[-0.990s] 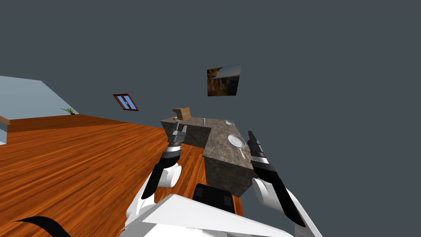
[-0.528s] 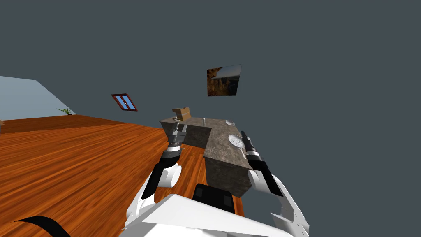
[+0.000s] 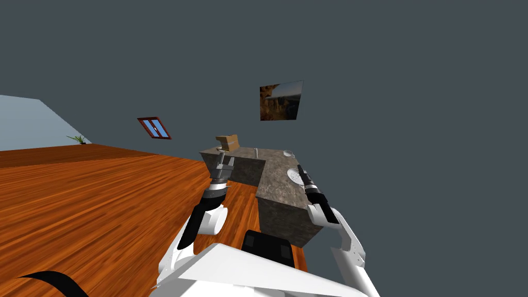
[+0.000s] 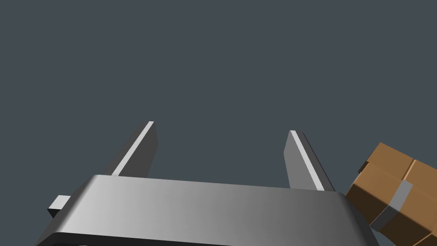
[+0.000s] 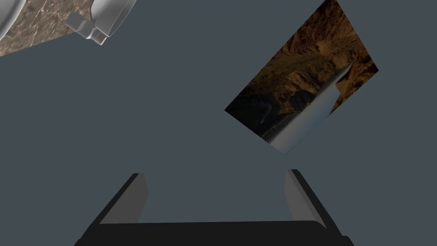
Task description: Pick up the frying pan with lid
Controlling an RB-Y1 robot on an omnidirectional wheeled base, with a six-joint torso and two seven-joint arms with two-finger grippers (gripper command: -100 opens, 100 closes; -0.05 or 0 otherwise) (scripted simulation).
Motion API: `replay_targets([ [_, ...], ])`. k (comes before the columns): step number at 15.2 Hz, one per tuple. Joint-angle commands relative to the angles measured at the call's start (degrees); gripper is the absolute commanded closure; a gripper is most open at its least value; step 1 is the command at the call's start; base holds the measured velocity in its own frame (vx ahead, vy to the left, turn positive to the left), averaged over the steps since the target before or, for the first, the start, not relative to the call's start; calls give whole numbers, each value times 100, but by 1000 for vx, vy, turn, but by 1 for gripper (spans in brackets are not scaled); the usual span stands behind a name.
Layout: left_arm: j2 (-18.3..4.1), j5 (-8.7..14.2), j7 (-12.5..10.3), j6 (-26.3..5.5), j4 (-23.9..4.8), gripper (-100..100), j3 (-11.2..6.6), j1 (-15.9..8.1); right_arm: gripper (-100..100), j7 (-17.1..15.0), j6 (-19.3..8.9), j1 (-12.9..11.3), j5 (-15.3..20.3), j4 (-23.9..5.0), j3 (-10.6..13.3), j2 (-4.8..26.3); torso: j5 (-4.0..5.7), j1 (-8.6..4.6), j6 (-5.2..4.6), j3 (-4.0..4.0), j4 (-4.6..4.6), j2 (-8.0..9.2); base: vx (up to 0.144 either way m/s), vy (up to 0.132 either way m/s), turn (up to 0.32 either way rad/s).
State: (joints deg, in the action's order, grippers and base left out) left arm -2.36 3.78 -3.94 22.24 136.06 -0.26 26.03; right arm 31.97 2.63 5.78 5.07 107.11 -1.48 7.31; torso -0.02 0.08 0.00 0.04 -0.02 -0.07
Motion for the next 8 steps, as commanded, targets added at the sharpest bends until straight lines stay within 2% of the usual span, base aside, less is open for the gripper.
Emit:
replay_targets([
  [1, 0, 0, 0, 0, 0, 0, 0, 0, -100, 286, -286, -286, 97, -286, -40, 13, 0, 0, 0, 0, 0, 0, 7, 25, -16],
  [2, 0, 0, 0, 0, 0, 0, 0, 0, -100, 316, -296, -316, 97, -433, -40, 13, 0, 1, 0, 0, 0, -1, 8, 29, -18],
  [4, 0, 0, 0, 0, 0, 0, 0, 0, -100, 577, -558, -610, 180, -734, -82, 27, -1, 5, 1, 1, 0, -3, 10, 31, -20],
  [5, 0, 0, 0, 0, 0, 0, 0, 0, -100, 589, -563, -610, 180, -785, -82, 27, -1, 6, 1, 2, 0, -3, 6, 24, -2],
  [6, 0, 0, 0, 0, 0, 0, 0, 0, -100, 791, -805, -871, 265, -959, -124, 38, -1, 4, 0, 1, 0, -1, 7, 27, -19],
  [8, 0, 0, 0, 0, 0, 0, 0, 0, -100, 867, -835, -909, 265, -1145, -124, 38, -1, 3, 0, 1, 0, -1, 5, 23, -13],
])
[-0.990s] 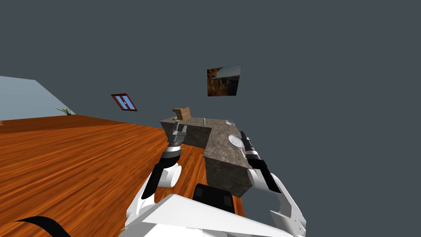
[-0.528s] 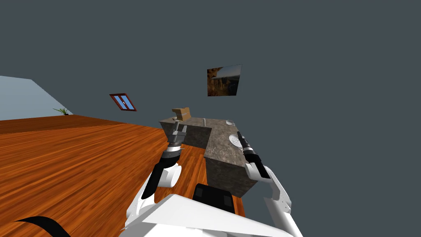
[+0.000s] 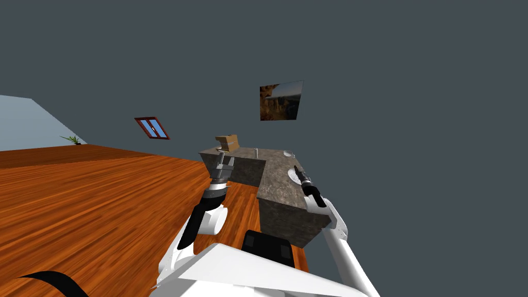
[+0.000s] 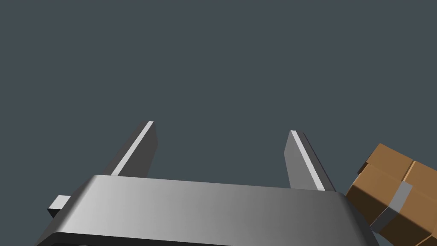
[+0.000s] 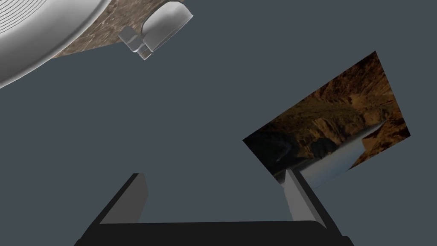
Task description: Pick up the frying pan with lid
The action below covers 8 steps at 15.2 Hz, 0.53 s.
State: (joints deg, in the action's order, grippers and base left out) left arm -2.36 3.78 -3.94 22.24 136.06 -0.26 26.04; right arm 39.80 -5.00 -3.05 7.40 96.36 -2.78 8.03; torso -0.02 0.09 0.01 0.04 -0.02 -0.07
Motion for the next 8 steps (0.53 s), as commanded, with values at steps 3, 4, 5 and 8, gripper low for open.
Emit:
replay_targets([
  [3, 0, 0, 0, 0, 0, 0, 0, 0, -100, 368, -349, -329, 119, -436, -37, -26, 0, 2, -1, 0, 0, 0, 7, 23, -14],
  [4, 0, 0, 0, 0, 0, 0, 0, 0, -100, 593, -596, -527, 207, -568, -81, -22, 0, 1, -1, -1, 0, 1, 8, 26, -23],
  [5, 0, 0, 0, 0, 0, 0, 0, 0, -100, 654, -630, -636, 207, -705, -81, -22, 0, 1, 0, 0, 0, 0, 6, 30, -22],
  [8, 0, 0, 0, 0, 0, 0, 0, 0, -100, 943, -913, -945, 295, -1129, -125, -21, -1, 1, 0, 0, 0, 0, 6, 25, -13],
])
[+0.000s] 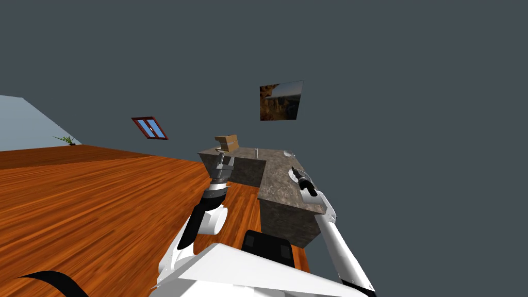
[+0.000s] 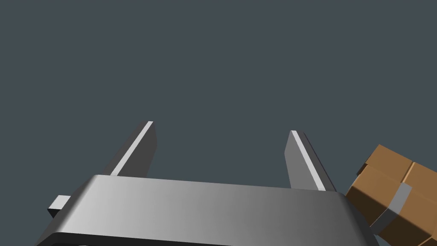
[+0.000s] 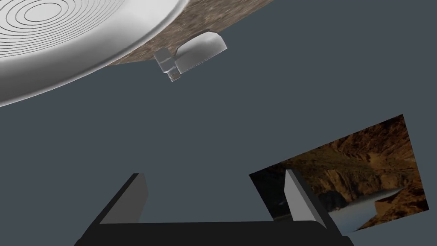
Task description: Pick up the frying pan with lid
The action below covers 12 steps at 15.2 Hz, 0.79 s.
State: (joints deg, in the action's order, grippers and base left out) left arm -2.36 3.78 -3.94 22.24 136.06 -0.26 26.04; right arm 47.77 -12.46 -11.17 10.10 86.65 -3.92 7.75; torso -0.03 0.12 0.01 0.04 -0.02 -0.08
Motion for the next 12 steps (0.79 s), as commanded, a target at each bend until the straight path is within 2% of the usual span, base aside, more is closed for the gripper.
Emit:
replay_targets([
  [1, 0, 0, 0, 0, 0, 0, 0, 0, -100, 146, -167, -134, 26, -210, -11, 7, 0, 0, 0, 0, 0, 0, 6, 20, -7],
  [2, 0, 0, 0, 0, 0, 0, 0, 0, -100, 366, -369, -371, 115, -407, -56, 6, 0, -2, -1, 0, 0, 1, 6, 22, -20],
  [4, 0, 0, 0, 0, 0, 0, 0, 0, -100, 436, -452, -444, 115, -585, -56, 6, 0, -1, 0, 0, 0, 0, 6, 25, -13],
  [5, 0, 0, 0, 0, 0, 0, 0, 0, -100, 650, -667, -680, 204, -767, -100, 2, 0, -2, -1, -1, 0, 1, 7, 22, -18],
  [7, 0, 0, 0, 0, 0, 0, 0, 0, -100, 726, -736, -754, 204, -961, -100, 2, 0, -1, 0, 0, 0, 0, 8, 21, -13],
  [8, 0, 0, 0, 0, 0, 0, 0, 0, -100, 943, -973, -979, 293, -1102, -145, -3, 0, -3, -1, 0, 0, 1, 4, 23, -20],
  [10, 0, 0, 0, 0, 0, 0, 0, 0, -100, 1015, -1019, -1063, 293, -1335, -145, -3, 0, -1, 0, 0, 0, 1, 6, 22, -13],
  [11, 0, 0, 0, 0, 0, 0, 0, 0, -100, 1230, -1219, -1297, 381, -1523, -189, -11, 0, -2, -1, -1, 0, 1, 7, 25, -23],
  [12, 0, 0, 0, 0, 0, 0, 0, 0, -100, 1302, -1300, -1368, 381, -1639, -189, -11, 0, -1, 0, -1, 0, 1, 8, 27, -24],
])
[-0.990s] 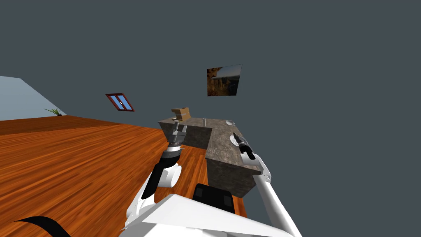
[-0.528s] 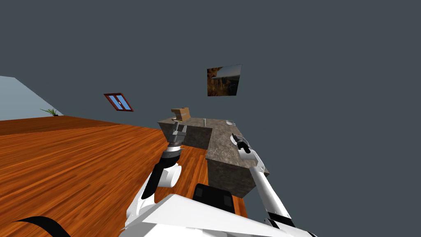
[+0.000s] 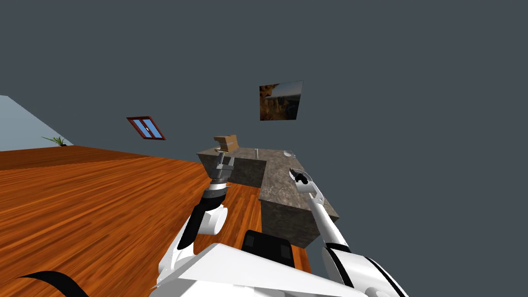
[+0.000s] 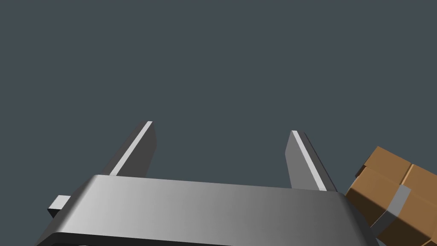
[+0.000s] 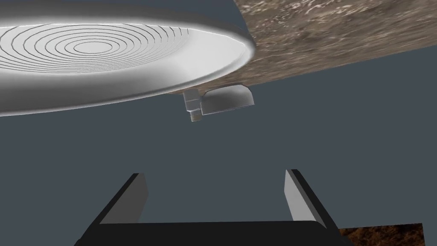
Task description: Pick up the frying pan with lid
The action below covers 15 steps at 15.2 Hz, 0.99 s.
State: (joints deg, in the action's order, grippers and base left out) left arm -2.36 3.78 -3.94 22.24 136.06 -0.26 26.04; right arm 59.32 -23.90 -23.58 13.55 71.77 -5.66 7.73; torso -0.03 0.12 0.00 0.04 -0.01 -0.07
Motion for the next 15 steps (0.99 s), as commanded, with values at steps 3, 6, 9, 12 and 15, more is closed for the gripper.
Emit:
replay_targets([
  [3, 0, 0, 0, 0, 0, 0, 0, 0, -100, 430, -434, -428, 123, -511, -59, -18, 0, -3, 0, -1, 0, 1, 5, 19, -16],
  [6, 0, 0, 0, 0, 0, 0, 0, 0, -100, 709, -707, -725, 209, -870, -101, -29, 0, -2, 0, -1, 1, 2, 4, 22, -16],
  [9, 0, 0, 0, 0, 0, 0, 0, 0, -100, 982, -975, -1014, 294, -1250, -144, -41, 0, -2, 0, -1, 1, 2, 5, 20, -17],
  [12, 0, 0, 0, 0, 0, 0, 0, 0, -100, 1248, -1235, -1295, 376, -1608, -185, -54, 1, -3, -1, -1, 0, 2, 6, 18, -16],
  [15, 0, 0, 0, 0, 0, 0, 0, 0, -100, 1505, -1488, -1568, 456, -1981, -225, -68, 1, -3, 0, -1, 1, 2, 6, 18, -14],
])
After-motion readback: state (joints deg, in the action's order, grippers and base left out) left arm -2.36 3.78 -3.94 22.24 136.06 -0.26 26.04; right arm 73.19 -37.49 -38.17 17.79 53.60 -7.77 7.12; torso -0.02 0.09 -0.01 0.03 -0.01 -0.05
